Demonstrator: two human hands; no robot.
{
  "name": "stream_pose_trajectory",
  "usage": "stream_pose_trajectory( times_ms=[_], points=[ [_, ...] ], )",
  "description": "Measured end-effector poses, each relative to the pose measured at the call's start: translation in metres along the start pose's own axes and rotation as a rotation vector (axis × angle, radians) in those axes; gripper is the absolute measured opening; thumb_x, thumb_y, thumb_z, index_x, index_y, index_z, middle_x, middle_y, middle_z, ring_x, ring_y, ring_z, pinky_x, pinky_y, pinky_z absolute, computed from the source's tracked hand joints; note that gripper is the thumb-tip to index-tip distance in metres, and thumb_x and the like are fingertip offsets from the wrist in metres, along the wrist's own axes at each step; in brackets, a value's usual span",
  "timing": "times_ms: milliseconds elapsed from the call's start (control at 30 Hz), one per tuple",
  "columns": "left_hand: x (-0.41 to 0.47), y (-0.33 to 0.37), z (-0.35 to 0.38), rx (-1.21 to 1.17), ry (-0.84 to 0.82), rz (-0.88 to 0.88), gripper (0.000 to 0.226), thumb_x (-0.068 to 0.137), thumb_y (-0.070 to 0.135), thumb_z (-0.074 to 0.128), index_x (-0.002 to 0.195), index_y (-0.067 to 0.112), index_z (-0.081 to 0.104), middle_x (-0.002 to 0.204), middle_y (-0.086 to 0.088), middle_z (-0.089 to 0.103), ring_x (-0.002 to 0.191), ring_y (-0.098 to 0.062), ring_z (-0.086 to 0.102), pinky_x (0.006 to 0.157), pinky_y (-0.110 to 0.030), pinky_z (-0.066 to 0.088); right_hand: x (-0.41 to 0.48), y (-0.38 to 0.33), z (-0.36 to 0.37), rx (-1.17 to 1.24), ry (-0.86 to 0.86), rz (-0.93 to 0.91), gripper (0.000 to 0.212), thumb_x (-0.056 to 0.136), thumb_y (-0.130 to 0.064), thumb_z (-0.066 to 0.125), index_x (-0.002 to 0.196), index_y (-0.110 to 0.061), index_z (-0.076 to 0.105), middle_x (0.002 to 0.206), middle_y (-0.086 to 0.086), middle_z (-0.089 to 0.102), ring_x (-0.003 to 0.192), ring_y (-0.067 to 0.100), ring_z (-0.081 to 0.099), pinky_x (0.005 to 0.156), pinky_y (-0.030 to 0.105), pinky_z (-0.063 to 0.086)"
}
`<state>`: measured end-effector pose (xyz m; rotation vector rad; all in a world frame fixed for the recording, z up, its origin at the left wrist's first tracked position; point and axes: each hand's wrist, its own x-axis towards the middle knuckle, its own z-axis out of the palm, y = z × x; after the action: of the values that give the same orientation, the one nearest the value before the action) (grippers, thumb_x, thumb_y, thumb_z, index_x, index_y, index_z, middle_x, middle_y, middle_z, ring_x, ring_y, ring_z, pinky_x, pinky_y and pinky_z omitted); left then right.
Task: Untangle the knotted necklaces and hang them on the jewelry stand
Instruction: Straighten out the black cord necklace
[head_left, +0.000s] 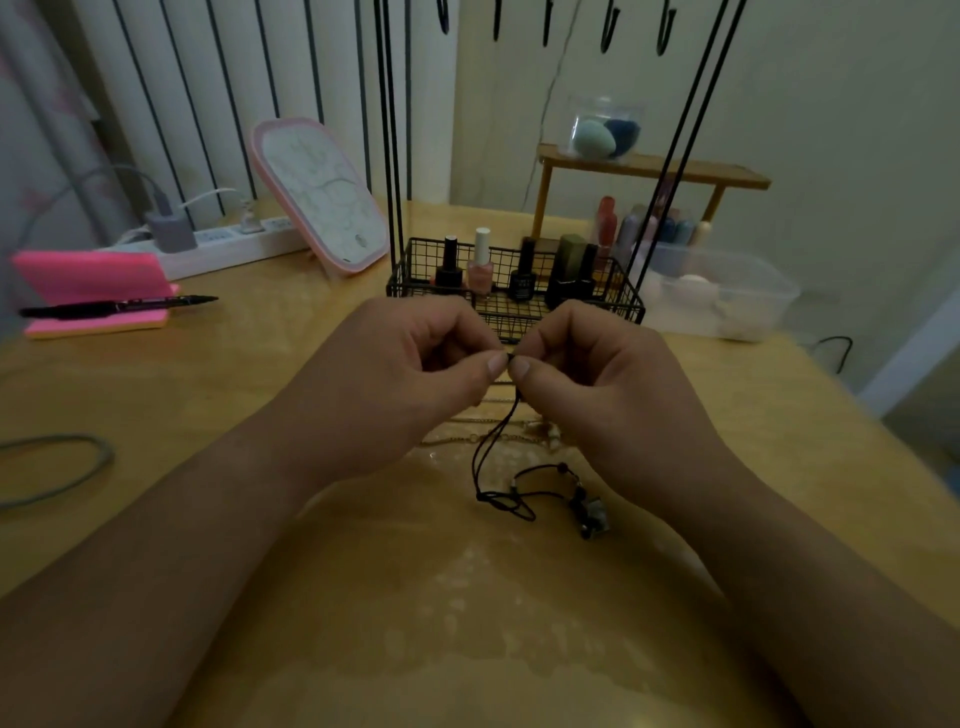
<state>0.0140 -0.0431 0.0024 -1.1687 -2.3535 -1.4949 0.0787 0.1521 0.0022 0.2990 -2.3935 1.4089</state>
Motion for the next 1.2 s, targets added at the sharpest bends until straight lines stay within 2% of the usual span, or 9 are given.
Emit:
stream_pose_trajectory(
  times_ms=[100,267,500,833,933,1033,1100,1200],
  points=[
    [0.000,-0.001,0.000,0.005,-0.023,-0.011,0.008,0.095,0.020,0.069,0.091,0.024,0.074,0.073,0.008,0.071,0.061,-0.003,0.061,0.056,-0.012,0.044,-0.001,0.003,0.001,-0.049,-0.014,-0.028,0.005,0.093,-0.023,0.071,0.091,-0.024,0.067,0.076,0.001,0.064,0.065,0.015,0.057,0.055,0.030,0.049],
    [0.001,-0.002,0.001,0.030,-0.040,-0.030,0.011,0.095,0.014,0.069,0.090,0.023,0.073,0.072,0.007,0.070,0.060,-0.003,0.060,0.055,-0.012,0.044,-0.001,0.006,0.004,-0.122,-0.002,-0.053,0.006,0.092,-0.023,0.072,0.091,-0.025,0.066,0.075,-0.006,0.062,0.064,0.006,0.054,0.055,0.021,0.046],
    [0.002,-0.007,0.008,0.095,-0.014,-0.061,0.014,0.093,0.015,0.070,0.081,0.022,0.069,0.061,0.010,0.059,0.052,-0.005,0.049,0.048,-0.014,0.036,0.002,0.010,0.009,-0.365,0.047,-0.101,0.010,0.094,-0.034,0.069,0.103,-0.029,0.068,0.086,-0.015,0.066,0.080,0.005,0.062,0.067,0.032,0.057],
    [0.001,-0.007,0.008,0.209,0.066,-0.021,0.015,0.090,0.015,0.073,0.078,0.021,0.068,0.061,0.005,0.061,0.054,-0.008,0.052,0.050,-0.015,0.039,0.005,0.002,0.012,-0.566,0.067,-0.215,0.006,0.096,-0.030,0.067,0.097,-0.025,0.069,0.083,-0.013,0.065,0.075,0.005,0.060,0.065,0.035,0.056],
    [0.002,-0.005,0.009,0.189,0.071,-0.024,0.013,0.089,0.015,0.073,0.078,0.021,0.069,0.061,0.007,0.061,0.055,-0.006,0.052,0.050,-0.014,0.039,0.005,0.002,0.013,-0.486,0.069,-0.172,0.010,0.094,-0.033,0.065,0.095,-0.024,0.068,0.080,-0.012,0.064,0.073,0.006,0.060,0.063,0.032,0.055],
    [0.004,-0.004,0.010,0.095,0.070,-0.067,0.012,0.088,0.015,0.072,0.078,0.020,0.069,0.062,0.007,0.061,0.053,-0.004,0.050,0.050,-0.014,0.039,0.006,0.003,0.015,-0.310,0.093,-0.071,0.006,0.091,-0.030,0.070,0.091,-0.024,0.069,0.077,-0.011,0.065,0.070,0.004,0.061,0.058,0.019,0.048],
    [0.005,-0.003,0.009,0.001,0.060,-0.116,0.011,0.089,0.014,0.071,0.078,0.018,0.070,0.060,0.005,0.061,0.053,-0.004,0.049,0.050,-0.021,0.042,0.006,0.003,0.014,-0.173,0.093,0.006,0.006,0.091,-0.025,0.074,0.087,-0.024,0.070,0.072,-0.006,0.066,0.063,0.004,0.060,0.054,0.020,0.049],
    [0.007,-0.001,0.006,-0.122,0.056,-0.168,0.014,0.092,0.010,0.068,0.078,0.012,0.067,0.058,-0.001,0.059,0.053,-0.014,0.051,0.051,-0.032,0.045,0.007,0.001,0.012,0.073,0.080,0.115,0.007,0.092,-0.016,0.072,0.086,-0.017,0.071,0.074,0.004,0.072,0.062,0.012,0.062,0.056,0.027,0.055]
  ],
)
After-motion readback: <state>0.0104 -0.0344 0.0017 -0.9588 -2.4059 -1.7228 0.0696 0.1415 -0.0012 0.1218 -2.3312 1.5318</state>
